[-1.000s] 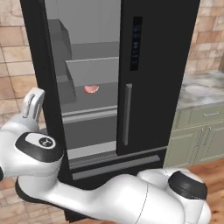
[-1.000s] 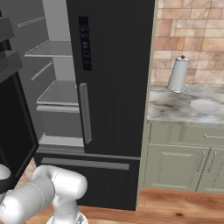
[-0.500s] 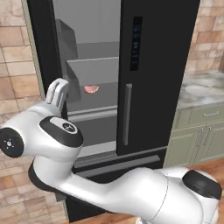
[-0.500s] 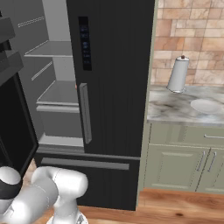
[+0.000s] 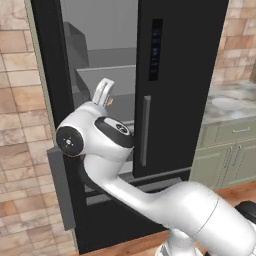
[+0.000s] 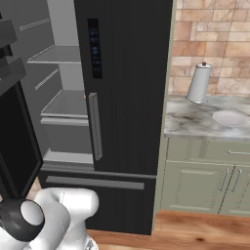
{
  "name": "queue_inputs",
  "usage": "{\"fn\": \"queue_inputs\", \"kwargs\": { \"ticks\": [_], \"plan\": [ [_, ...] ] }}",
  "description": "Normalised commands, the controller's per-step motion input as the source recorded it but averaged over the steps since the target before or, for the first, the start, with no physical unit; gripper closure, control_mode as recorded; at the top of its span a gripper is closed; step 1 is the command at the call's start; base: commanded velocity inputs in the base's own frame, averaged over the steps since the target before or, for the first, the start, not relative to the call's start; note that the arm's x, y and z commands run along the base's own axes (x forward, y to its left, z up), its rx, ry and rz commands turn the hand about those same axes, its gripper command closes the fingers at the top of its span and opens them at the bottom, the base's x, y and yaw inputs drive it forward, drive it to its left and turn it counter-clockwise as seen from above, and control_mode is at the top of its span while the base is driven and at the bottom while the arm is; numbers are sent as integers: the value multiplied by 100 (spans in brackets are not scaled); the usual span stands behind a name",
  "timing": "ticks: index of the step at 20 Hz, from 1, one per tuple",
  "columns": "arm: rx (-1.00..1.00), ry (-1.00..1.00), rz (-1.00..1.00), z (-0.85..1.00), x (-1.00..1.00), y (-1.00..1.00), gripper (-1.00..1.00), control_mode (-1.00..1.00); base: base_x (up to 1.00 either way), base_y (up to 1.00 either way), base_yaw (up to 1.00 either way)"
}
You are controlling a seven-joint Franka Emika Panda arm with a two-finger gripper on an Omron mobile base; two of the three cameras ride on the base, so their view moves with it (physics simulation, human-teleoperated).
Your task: Place the steak on the counter behind the older steak on the same shelf of the fridge to maintain FIFO order. Close the fridge door when finished.
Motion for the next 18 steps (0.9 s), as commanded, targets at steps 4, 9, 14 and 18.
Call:
{"fn": "queue_inputs", "kwargs": {
  "ticks": [4,9,14,18],
  "plan": [
    [1,-18,0,0,-19,-28,-100,-100,0,0,0],
    [0,-17,0,0,-100,54,-100,-100,0,0,0],
    [0,-5,0,0,-99,94,-100,-100,0,0,0],
    [0,0,0,0,-62,100,-100,-100,0,0,0]
  ]
}}
